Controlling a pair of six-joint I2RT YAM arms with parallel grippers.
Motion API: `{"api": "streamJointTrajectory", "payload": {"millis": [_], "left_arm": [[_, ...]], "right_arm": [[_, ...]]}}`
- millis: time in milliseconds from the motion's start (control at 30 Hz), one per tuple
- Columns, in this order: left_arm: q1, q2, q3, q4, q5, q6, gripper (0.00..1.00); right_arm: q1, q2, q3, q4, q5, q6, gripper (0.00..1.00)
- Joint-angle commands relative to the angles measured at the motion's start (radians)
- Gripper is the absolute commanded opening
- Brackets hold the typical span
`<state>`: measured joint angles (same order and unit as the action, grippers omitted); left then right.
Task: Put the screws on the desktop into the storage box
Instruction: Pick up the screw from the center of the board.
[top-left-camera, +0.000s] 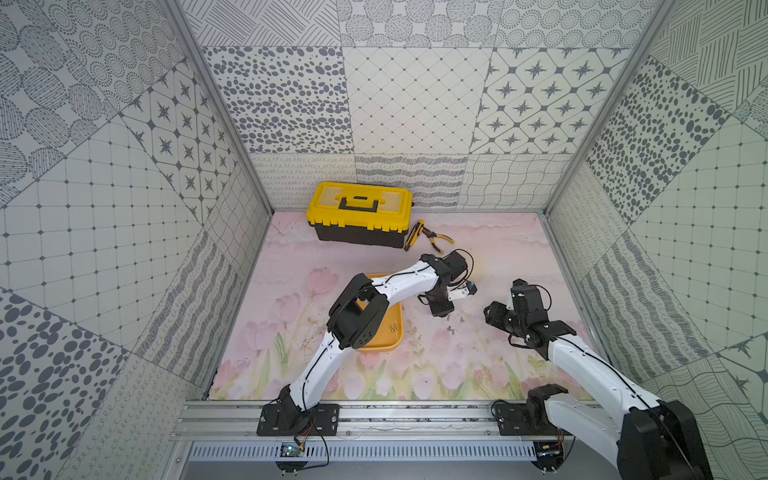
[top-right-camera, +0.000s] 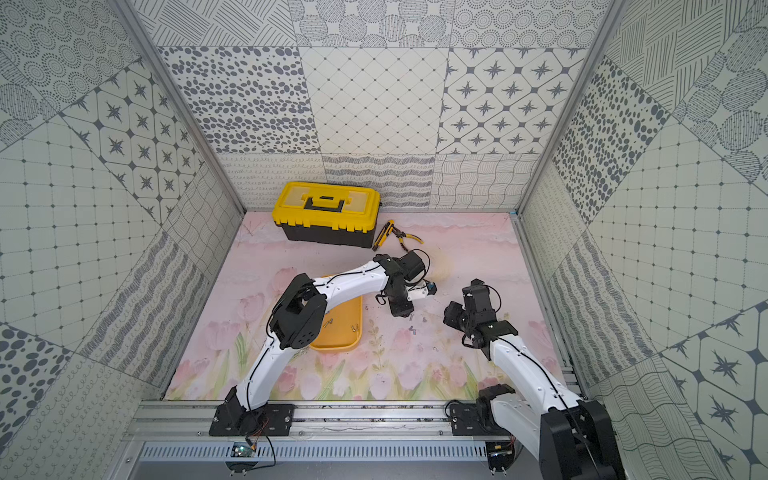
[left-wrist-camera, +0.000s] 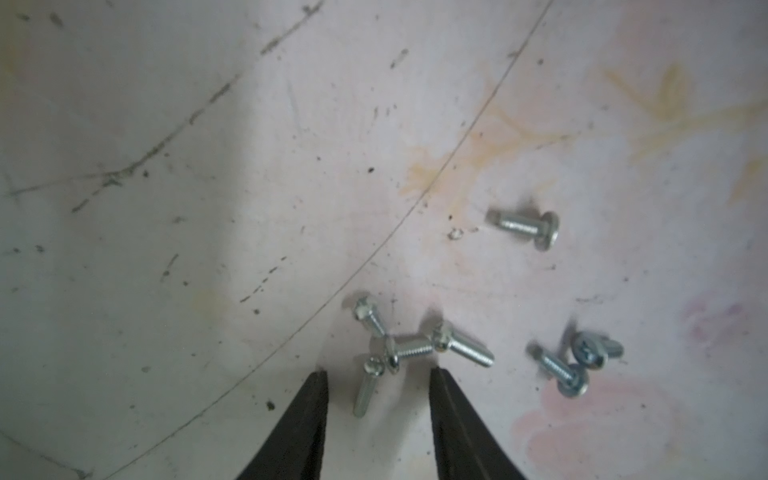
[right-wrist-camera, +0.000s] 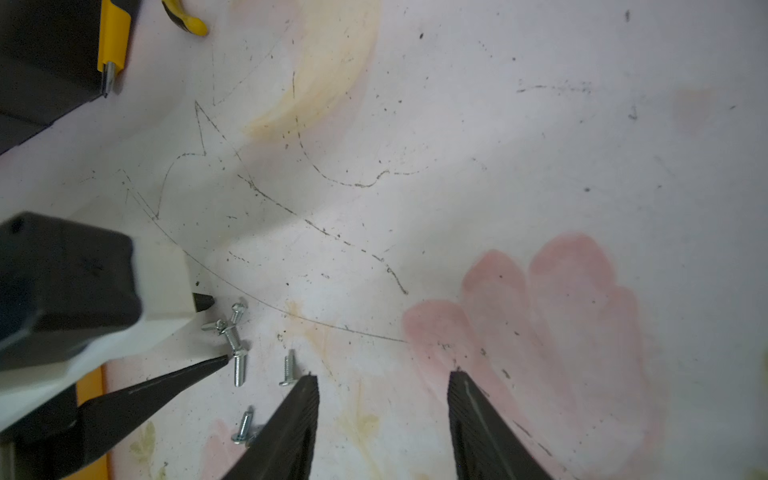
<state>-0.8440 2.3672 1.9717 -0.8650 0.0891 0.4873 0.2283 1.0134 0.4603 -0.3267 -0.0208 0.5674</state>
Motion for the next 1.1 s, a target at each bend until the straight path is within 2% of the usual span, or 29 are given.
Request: {"api": "streamJointTrajectory", "payload": {"millis": [0,267,400,567,700,833,1067], "left_arm": [[0.011,0.039,0.022,-0.029,0.029,0.054,0.42],[0.015,0.071,0.015,-0.074,0.018,0.051,0.24],[0.017,0.056,-0.02,-0.08,0.016,0.035,0.11],[0.022,0.035,-0.042,-0.089,0.001,-0.003,0.0],[0.03,-0.023,-0.04,-0.052,-0.017,-0.071,0.0],[0.037,-0.116,-0.008,-0.011,-0.027,-0.201,0.0],[0.057,-0.37,-0.029,-0.041,-0.106,-0.447,0.0]], "right_arm": [[-0.003,0.005,0.003,0.036,-0.002,-0.009,0.54],[-0.003,-0.023,-0.007,0.035,0.004,-0.006,0.53],[-0.003,-0.012,-0.003,0.035,0.003,-0.007,0.53],[-0.003,-0.011,-0.002,0.036,0.003,-0.006,0.53],[-0.003,-0.016,-0.005,0.036,0.003,-0.007,0.53],[-0.003,-0.013,-0.006,0.035,0.002,-0.007,0.53],[-0.003,-0.005,-0.002,0.035,0.002,-0.007,0.53]]}}
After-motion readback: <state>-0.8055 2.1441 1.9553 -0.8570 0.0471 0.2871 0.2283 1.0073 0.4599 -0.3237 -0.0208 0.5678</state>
